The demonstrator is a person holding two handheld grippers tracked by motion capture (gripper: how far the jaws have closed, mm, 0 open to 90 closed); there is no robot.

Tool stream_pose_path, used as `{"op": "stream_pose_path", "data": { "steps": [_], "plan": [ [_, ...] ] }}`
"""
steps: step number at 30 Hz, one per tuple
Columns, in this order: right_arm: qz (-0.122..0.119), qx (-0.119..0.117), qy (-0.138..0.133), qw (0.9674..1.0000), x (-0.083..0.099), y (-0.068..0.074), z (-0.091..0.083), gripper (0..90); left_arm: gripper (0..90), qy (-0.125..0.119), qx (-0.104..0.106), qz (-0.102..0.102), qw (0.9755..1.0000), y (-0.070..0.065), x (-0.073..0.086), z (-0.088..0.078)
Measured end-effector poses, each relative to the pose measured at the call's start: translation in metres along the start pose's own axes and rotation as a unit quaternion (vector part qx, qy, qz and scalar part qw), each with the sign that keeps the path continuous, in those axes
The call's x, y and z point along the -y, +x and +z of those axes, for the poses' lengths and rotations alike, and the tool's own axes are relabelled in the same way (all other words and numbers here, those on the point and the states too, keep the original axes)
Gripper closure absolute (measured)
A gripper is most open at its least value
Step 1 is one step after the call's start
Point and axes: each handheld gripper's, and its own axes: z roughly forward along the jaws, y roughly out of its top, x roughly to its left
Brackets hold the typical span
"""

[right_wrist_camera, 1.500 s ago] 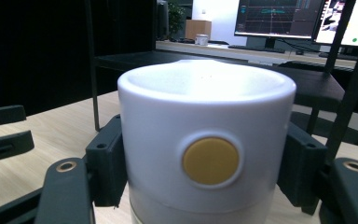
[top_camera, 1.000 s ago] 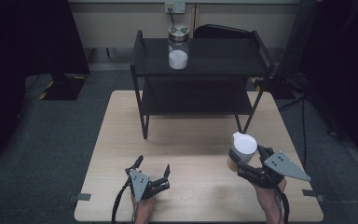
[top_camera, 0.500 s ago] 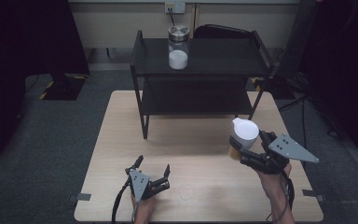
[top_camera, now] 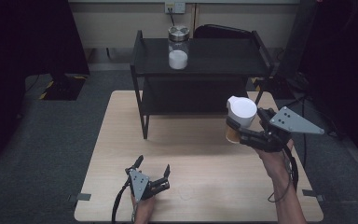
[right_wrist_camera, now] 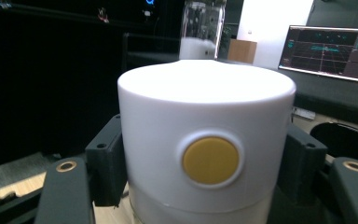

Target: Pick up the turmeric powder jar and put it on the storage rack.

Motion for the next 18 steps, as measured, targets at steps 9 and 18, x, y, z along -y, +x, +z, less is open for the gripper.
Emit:
{"op": "stream_pose_path", "data": {
  "steps": [9,18],
  "plan": [
    [0.003,-0.019,-0.017,0.9997,-0.023,-0.019,0.011,30.4,0.2,0.000,-0.001,0.000,1.0000,0.000,0.000,0.000],
    [0.011,-0.021,-0.043,0.9988,-0.043,-0.039,0.023,30.4,0.2,0.000,-0.001,0.000,1.0000,0.000,0.000,0.000]
  ]
}}
